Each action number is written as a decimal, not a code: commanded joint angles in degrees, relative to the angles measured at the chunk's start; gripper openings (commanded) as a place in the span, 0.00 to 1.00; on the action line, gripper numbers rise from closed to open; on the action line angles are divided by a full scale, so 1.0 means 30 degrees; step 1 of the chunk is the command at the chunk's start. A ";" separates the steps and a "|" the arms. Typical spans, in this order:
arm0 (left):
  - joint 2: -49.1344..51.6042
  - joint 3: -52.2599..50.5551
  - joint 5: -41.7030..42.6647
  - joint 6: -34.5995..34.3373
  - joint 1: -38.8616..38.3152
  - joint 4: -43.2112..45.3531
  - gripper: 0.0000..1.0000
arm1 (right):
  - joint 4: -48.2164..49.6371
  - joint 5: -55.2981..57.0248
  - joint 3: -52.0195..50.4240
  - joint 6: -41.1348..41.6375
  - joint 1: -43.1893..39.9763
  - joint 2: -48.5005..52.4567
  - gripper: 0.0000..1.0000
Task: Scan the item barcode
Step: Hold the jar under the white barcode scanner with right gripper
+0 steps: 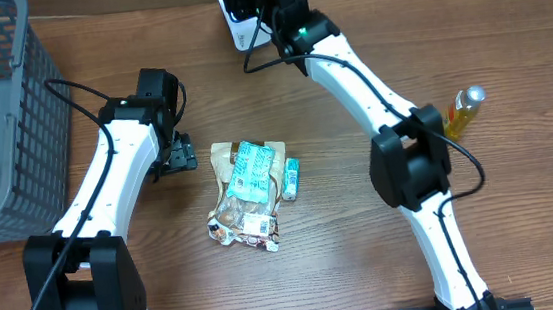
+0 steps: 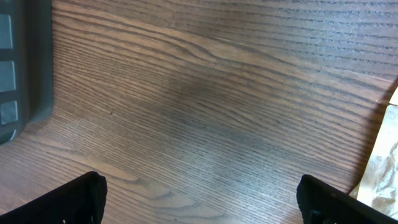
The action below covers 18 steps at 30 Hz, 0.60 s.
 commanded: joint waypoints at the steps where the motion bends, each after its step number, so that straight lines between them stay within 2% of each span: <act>1: -0.0357 0.0335 -0.0255 -0.0255 0.0036 0.0015 0.99 | 0.1690 0.0495 0.0189 -0.0095 -0.0328 0.0801 0.39; 10: -0.0357 0.0335 -0.0255 -0.0262 0.0036 0.0015 1.00 | 0.4116 0.0423 0.0189 0.0066 -0.0474 0.2594 0.38; 18: -0.0357 0.0335 -0.0255 -0.0255 0.0036 0.0015 1.00 | 0.2288 0.0423 0.0189 0.0058 -0.0452 0.3082 0.34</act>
